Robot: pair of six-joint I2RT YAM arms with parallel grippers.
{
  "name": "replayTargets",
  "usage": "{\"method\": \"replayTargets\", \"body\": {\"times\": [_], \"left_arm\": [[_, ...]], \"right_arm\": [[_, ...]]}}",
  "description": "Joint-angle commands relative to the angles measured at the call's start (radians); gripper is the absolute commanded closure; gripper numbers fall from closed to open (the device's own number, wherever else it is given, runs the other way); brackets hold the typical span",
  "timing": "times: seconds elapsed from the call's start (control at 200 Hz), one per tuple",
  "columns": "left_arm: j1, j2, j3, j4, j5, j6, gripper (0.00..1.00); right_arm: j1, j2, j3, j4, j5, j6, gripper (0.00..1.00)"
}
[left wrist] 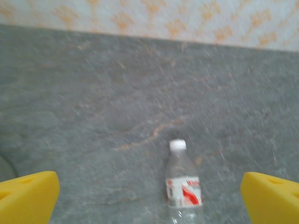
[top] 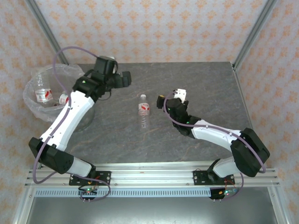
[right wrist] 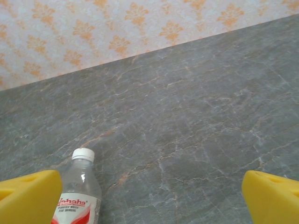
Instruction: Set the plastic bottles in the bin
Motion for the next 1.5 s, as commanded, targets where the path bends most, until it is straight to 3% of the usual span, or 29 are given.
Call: {"method": "replayTargets", "body": {"times": [0.0,0.175,0.37,0.631,0.956,1.076,1.181,1.496], "left_arm": [[-0.06,0.035,-0.037,0.066,-0.027,-0.094,0.0],[-0.153,0.127,-0.086,0.07,-0.075,-0.158,0.0],[-0.194,0.225,-0.159,0.117,-0.067,-0.248,0.0],[-0.208,0.354,-0.175,0.181,0.029,-0.277,0.0],[-0.228,0.538,-0.083,0.126,-0.033,-0.276,0.0],[-0.228,0.551,-0.108,0.173,0.016,-0.266,0.0],[-0.228,0.559,-0.141,0.237,0.075,-0.258,0.05],[-0.239,0.596,-0.129,0.244,0.04,-0.231,0.25]], "right_arm": [[-0.021,-0.048,-0.031,-0.047,0.028,0.065,0.01],[-0.051,-0.102,-0.091,-0.054,0.026,0.107,0.01],[-0.066,-0.164,-0.154,-0.05,0.038,0.127,0.01],[-0.075,-0.192,-0.166,-0.095,0.011,0.154,0.01],[-0.075,-0.192,-0.164,-0.087,0.015,0.146,0.01],[-0.075,-0.192,-0.16,-0.109,0.005,0.144,0.01],[-0.075,-0.183,-0.146,-0.133,-0.042,0.119,0.01],[-0.076,-0.129,-0.087,-0.13,-0.069,0.087,0.01]]}}
